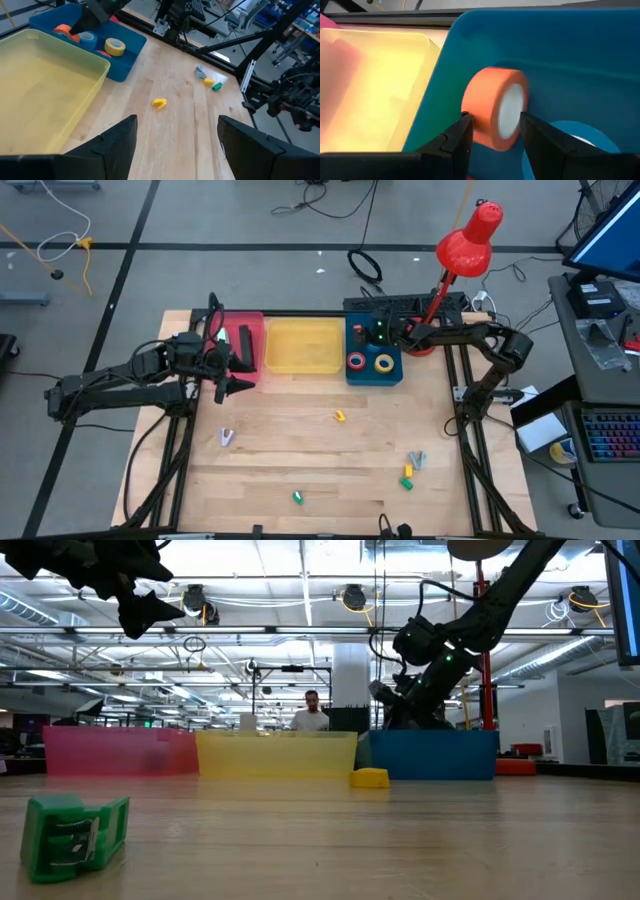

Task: Pick and place Stapler, Stapler remover, tape
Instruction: Put the orange tape into the blue bin

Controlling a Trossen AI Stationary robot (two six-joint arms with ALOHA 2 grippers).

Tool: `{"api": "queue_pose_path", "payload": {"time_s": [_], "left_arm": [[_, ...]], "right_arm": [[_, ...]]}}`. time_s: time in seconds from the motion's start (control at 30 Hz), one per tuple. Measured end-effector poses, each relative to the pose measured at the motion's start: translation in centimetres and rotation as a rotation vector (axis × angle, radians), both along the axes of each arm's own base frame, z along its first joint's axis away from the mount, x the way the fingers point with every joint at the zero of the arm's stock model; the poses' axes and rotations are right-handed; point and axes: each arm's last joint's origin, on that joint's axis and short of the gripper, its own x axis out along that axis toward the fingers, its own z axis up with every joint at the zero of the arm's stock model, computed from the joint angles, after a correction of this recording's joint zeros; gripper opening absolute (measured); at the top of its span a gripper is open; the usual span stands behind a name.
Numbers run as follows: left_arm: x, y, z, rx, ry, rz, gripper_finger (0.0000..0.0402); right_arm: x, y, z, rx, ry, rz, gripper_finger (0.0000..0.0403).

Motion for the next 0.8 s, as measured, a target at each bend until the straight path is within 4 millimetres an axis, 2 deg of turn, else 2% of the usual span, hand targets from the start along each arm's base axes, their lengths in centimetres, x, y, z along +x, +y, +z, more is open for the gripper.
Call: {"api": "queue_pose_path", "payload": {"time_s": [0.8], "left_arm": [[0.0, 0.0, 0.01, -0.019, 0.001, 0.007, 0.0273]], "right_arm": [[0.21, -0.85, 0.64, -0.064, -0.083, -0.058, 0.0153]]}}
